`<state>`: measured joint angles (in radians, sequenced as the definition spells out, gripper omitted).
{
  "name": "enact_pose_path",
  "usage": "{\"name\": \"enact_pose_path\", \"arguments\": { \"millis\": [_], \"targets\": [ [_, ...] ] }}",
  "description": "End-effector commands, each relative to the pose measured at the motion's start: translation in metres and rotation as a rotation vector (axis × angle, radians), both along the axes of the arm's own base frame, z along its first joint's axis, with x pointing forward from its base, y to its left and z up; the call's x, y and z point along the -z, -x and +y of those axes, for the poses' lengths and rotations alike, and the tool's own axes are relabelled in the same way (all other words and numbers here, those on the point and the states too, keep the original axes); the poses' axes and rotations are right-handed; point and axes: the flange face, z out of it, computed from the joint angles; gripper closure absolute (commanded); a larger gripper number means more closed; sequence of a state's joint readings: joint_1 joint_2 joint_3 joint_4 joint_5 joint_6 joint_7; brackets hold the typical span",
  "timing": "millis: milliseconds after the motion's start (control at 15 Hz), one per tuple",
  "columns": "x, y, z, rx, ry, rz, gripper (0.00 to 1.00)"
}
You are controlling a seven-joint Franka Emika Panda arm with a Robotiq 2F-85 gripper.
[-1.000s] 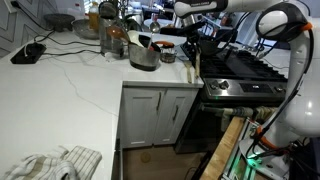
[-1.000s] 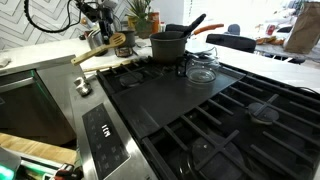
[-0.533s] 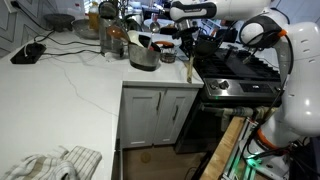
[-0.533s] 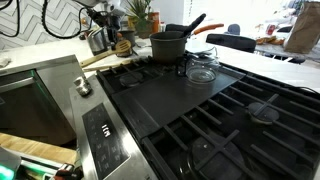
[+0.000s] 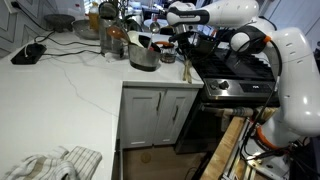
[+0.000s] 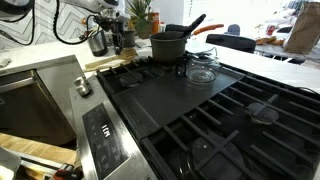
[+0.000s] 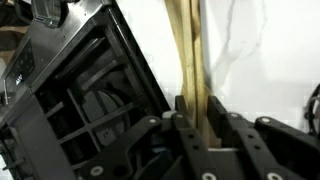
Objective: Remove the cooking stick from the silver tin and put it on the counter
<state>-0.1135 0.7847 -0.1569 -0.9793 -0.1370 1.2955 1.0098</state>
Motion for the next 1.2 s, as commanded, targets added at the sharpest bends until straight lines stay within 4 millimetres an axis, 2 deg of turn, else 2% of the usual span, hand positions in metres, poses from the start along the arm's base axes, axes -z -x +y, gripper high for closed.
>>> {"name": "enact_pose_path", "arguments": {
  "millis": [0,267,333,400,600,867,1133],
  "targets": [
    [0.011,-0.009,-0.005,-0.008,-0.035,-0.011,0.40],
    [0.008,-0.011,-0.001,-0.021,-0.028,-0.006,0.09],
    [0.004,-0.010,0.001,-0.025,-0.029,-0.005,0.03],
    [-0.003,-0.009,0.005,-0.028,-0.019,0.001,0.00],
    [-0.031,-0.003,0.013,-0.059,-0.005,-0.005,0.00],
    [-0.072,0.015,0.021,-0.136,0.003,0.016,0.00],
    [-0.114,0.037,0.030,-0.319,0.047,0.033,0.00]
  ]
}}
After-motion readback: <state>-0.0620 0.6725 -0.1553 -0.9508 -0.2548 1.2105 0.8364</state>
